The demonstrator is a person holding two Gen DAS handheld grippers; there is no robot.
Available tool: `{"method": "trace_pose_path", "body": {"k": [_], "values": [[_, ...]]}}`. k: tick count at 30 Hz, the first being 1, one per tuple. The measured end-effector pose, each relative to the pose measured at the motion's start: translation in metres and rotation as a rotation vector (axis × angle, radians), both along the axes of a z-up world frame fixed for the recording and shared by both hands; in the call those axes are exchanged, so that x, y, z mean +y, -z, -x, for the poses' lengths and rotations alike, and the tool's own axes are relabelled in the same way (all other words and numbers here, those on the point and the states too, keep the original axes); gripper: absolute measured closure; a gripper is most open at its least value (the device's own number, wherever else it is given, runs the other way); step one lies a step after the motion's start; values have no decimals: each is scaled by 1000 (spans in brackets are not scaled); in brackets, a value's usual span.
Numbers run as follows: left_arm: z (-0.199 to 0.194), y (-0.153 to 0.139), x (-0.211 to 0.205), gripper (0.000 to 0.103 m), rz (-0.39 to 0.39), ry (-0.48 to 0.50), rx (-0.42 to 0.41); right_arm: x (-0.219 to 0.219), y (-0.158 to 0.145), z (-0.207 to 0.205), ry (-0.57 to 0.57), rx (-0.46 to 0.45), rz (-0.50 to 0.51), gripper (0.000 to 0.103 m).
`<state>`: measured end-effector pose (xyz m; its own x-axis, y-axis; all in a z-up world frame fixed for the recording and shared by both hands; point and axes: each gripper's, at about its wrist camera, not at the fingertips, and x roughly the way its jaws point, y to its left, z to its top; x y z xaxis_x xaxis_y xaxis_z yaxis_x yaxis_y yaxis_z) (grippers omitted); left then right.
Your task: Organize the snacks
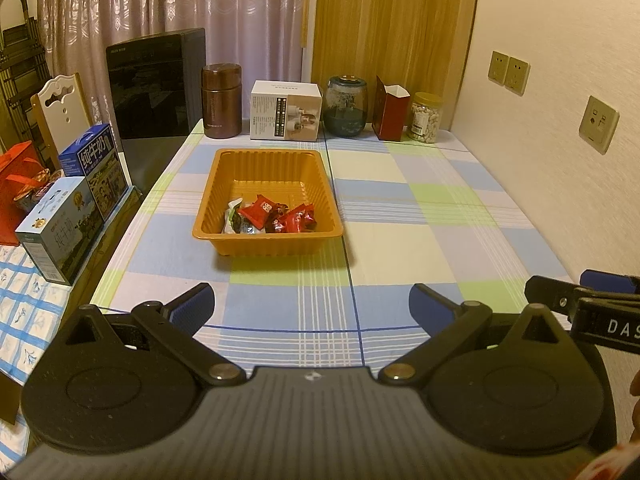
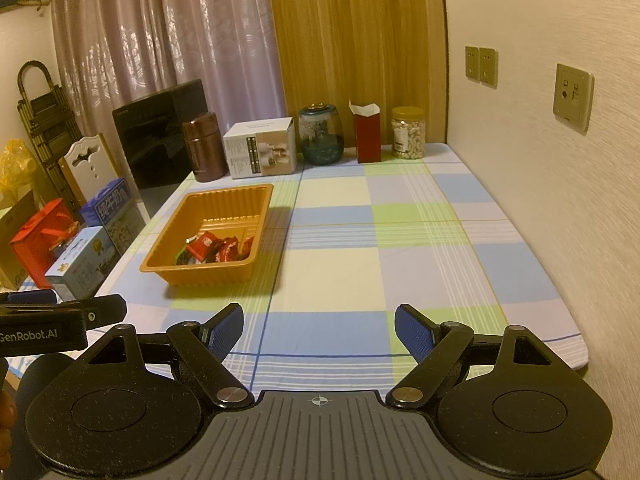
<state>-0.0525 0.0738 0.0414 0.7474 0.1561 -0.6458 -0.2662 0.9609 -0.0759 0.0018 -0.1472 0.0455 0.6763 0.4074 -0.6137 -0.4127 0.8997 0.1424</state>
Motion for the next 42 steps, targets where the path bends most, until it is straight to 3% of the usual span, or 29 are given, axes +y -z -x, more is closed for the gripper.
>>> {"method": "trace_pose_path", "body": {"k": [42], "values": [[-2, -4, 3, 0, -3, 0, 0, 0, 1, 0, 3, 1, -2, 20]]}}
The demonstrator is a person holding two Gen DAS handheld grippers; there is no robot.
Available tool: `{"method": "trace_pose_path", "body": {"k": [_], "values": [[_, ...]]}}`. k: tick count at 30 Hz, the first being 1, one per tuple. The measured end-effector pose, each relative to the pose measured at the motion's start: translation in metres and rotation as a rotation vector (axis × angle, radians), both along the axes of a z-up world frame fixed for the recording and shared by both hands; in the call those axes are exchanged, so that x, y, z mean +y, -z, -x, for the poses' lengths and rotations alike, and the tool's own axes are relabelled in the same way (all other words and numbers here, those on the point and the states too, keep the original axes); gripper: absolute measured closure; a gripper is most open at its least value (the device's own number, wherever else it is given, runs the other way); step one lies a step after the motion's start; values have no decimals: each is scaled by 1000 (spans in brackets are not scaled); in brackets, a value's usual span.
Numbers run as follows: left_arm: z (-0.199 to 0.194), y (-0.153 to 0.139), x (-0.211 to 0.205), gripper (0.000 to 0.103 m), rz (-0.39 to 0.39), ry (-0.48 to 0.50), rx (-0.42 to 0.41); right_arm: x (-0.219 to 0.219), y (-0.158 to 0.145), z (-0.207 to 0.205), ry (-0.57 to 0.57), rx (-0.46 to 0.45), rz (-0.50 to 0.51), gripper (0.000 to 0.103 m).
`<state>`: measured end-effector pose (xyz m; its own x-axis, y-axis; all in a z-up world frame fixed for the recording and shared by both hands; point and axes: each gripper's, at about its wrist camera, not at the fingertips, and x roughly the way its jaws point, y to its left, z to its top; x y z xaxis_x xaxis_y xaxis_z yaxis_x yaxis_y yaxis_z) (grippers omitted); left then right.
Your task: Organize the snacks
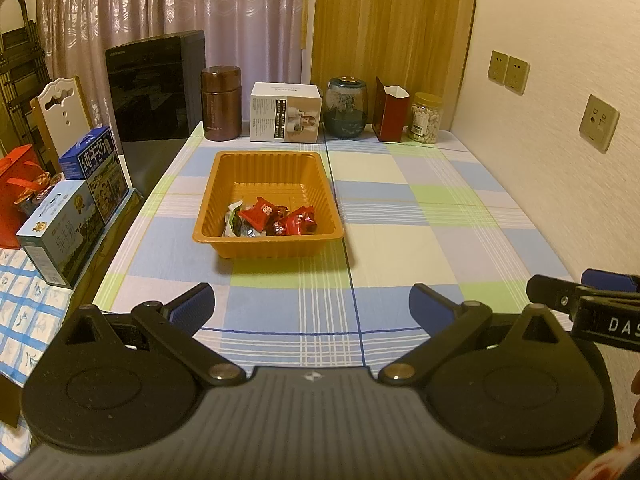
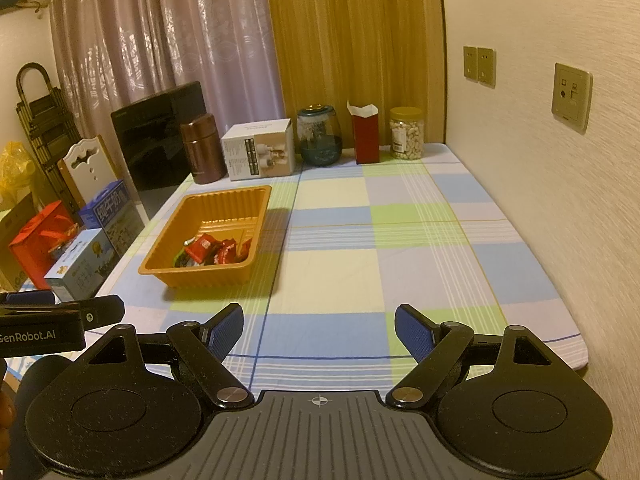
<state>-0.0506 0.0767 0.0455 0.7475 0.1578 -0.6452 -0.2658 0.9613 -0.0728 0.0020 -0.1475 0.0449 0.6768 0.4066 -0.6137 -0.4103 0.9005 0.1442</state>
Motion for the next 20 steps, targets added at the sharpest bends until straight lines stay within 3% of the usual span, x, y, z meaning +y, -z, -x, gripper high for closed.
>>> {"method": "trace_pose_path", "body": {"k": [20], "values": [[-2, 2, -2, 0, -6, 7, -13, 0, 0, 0, 0, 1, -2, 20]]}}
